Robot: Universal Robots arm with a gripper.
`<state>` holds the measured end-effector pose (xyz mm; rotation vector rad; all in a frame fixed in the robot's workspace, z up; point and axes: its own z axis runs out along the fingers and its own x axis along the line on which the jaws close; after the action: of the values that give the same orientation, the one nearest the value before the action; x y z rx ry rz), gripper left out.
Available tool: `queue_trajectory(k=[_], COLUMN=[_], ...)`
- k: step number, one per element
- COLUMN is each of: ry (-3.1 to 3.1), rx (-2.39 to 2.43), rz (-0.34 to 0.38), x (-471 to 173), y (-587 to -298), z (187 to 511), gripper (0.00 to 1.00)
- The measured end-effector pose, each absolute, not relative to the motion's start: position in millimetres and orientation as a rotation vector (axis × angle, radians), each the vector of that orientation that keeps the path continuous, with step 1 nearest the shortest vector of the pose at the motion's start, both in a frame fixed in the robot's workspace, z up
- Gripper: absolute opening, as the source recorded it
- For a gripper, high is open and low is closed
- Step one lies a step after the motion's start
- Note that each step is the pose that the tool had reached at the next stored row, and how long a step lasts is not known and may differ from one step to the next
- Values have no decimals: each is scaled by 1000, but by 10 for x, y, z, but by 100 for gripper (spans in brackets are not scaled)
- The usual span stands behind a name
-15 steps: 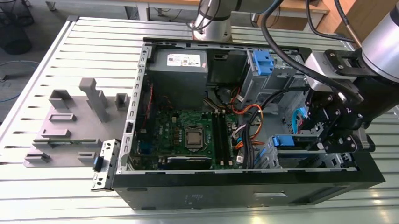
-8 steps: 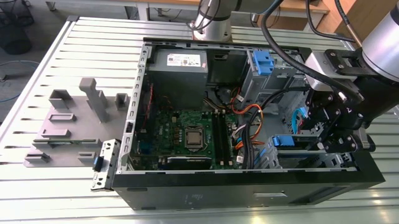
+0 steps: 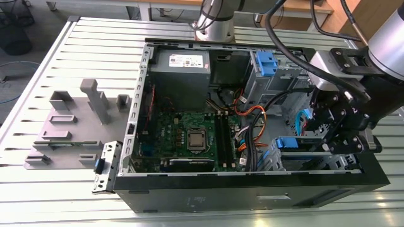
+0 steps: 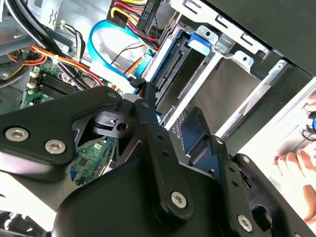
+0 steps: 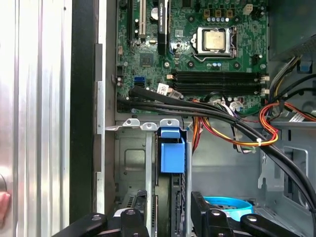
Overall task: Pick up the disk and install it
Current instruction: 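Insert the first disk wire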
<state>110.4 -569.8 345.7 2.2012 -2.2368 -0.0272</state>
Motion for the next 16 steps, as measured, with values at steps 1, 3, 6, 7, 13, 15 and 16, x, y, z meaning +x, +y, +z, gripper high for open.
queue_trajectory(k=[1, 3, 6, 7, 13, 15, 16], ry=[-2237, -2237, -2237, -2237, -2237, -2237, -2237], rx=[2201, 2201, 2201, 2201, 2202, 2201, 2201], rz=[-28, -28, -28, -28, -28, -28, -28], x=[1104, 1104, 1104, 1104, 1104, 1104, 1104], y=[-5698, -5698, -5698, -5698, -5692, -5668, -5648], z=[3478, 3533, 3612, 3638, 3701, 3702, 3702], gripper=[48, 48, 48, 48, 48, 48, 48])
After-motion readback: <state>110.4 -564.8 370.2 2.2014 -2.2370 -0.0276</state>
